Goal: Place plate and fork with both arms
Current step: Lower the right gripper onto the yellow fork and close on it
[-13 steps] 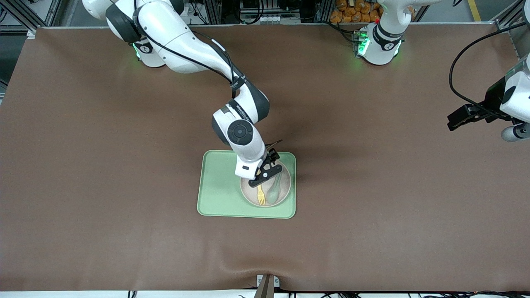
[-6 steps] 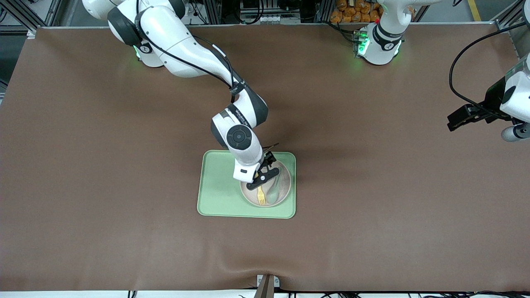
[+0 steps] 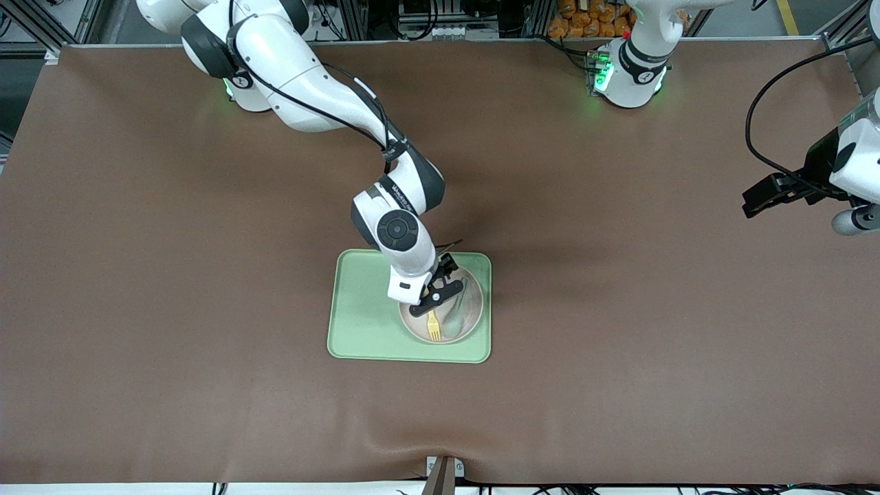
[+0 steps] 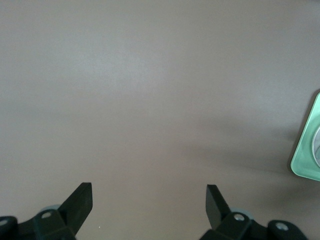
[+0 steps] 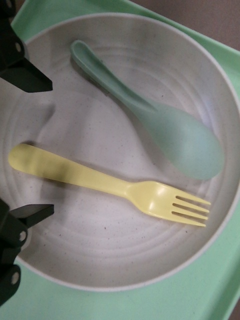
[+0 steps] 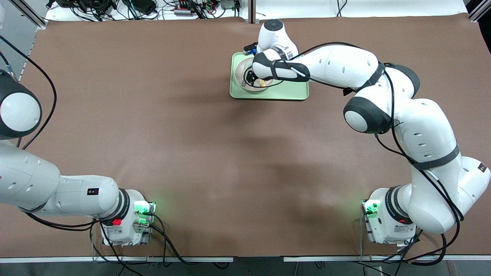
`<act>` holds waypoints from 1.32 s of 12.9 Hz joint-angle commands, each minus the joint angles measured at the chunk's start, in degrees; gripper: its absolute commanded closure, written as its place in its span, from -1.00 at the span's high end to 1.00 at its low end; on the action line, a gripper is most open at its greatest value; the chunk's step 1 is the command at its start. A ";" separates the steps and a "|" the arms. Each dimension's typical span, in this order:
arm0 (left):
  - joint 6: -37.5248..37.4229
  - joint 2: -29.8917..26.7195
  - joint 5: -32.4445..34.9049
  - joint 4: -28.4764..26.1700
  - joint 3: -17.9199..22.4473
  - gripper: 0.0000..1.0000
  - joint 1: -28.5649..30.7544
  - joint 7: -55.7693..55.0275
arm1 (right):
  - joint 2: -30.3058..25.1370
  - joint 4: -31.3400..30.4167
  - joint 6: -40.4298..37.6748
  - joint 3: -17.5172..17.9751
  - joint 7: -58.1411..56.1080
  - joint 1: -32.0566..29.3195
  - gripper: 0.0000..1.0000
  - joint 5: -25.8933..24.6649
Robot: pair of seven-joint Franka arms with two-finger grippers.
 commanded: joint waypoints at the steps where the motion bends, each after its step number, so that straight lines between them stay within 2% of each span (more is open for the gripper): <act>1: 0.28 -1.06 -1.02 -0.60 -0.43 1.00 0.44 0.58 | 1.26 2.02 0.33 0.32 -0.25 -0.56 0.69 -0.44; 3: 0.36 -0.88 -1.02 -0.69 -0.43 1.00 0.35 0.58 | 1.26 2.02 1.38 0.32 -0.16 -0.56 0.29 -0.53; 4: 0.37 -0.88 -0.93 -0.60 -0.43 1.00 0.35 0.58 | 1.26 2.02 1.38 0.32 -0.16 -0.56 0.18 -0.53; 15: 0.45 -0.62 -0.93 -0.69 -0.43 1.00 0.17 0.58 | 1.87 1.67 1.74 0.32 -1.21 -0.56 0.14 -0.71; 16: 0.80 -0.62 -1.02 -0.69 -0.43 1.00 0.17 0.58 | 1.96 1.67 1.74 0.32 -1.30 -0.47 0.05 -0.71; 17: 0.98 -0.53 -0.93 -0.78 -0.43 1.00 0.17 0.58 | 1.96 1.67 1.74 0.32 -1.30 -0.47 -0.16 -0.79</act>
